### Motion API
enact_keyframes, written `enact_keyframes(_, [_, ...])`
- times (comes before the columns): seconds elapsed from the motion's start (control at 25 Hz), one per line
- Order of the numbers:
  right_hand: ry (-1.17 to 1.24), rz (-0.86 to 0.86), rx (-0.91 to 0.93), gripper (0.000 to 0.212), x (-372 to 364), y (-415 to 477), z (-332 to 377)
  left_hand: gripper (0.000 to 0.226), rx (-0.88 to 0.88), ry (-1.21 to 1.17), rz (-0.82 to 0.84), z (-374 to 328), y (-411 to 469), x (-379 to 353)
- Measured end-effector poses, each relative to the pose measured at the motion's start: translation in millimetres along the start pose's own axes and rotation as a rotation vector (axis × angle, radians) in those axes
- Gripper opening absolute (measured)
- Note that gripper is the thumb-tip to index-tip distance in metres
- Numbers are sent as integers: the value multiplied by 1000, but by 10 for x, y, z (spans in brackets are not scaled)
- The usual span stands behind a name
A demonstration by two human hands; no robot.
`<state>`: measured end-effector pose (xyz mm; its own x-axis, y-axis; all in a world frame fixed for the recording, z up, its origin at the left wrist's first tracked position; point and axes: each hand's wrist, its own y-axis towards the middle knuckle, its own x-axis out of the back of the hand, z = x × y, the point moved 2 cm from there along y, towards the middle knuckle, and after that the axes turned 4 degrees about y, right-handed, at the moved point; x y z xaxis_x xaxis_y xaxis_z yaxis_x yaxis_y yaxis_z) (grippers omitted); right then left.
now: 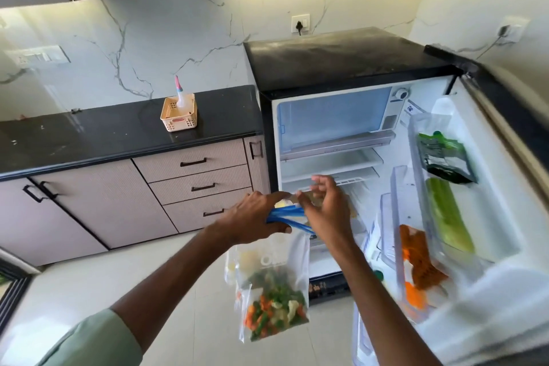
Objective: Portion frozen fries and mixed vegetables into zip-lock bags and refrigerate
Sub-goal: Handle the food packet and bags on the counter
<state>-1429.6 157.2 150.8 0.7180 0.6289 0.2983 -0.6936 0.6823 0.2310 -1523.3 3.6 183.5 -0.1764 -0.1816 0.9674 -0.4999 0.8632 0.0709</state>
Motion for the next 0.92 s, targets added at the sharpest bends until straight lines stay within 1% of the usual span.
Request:
enact_keyframes(0.12, [272, -64, -222, 34, -204, 730, -261, 79, 37, 14, 13, 117, 41, -121])
enact_keyframes(0.2, [346, -23, -396, 35, -353, 1166, -422, 80, 64, 42, 21, 156, 117, -164])
enact_keyframes(0.28, [413, 43, -513, 31, -505, 1524, -531, 78, 79, 51, 15, 170, 237, -173])
enact_keyframes(0.44, [731, 124, -775, 16, -648, 1957, -547, 77, 132, 47, -6, 164, 471, -177])
enact_keyframes(0.48, [783, 142, -812, 19, -670, 2032, -532, 77, 138, 37, -23, 167, 541, -160])
enact_keyframes(0.52, [829, 167, -844, 26, -690, 2080, -510, 76, 137, 24, -41, 166, 610, -149])
enact_keyframes(0.6, [957, 230, -930, 49, -769, 2120, -505, 75, 136, 22, -71, 141, 737, -133])
enact_keyframes(0.64, [1059, 238, -993, 61, -821, 2117, -505, 75, 144, 26, -74, 125, 783, -122])
enact_keyframes(0.68, [1170, 224, -1055, 68, -867, 2095, -498, 75, 152, 27, -73, 116, 805, -111])
enact_keyframes(0.76, [1330, 164, -1108, 68, -933, 2088, -485, 75, 174, 25, -59, 108, 815, -121])
enact_keyframes(0.84, [1381, 80, -1106, 63, -969, 2103, -518, 75, 199, 31, -52, 115, 789, -131])
enact_keyframes(0.92, [1377, 44, -1101, 66, -977, 2130, -575, 75, 227, 50, -48, 123, 736, -140])
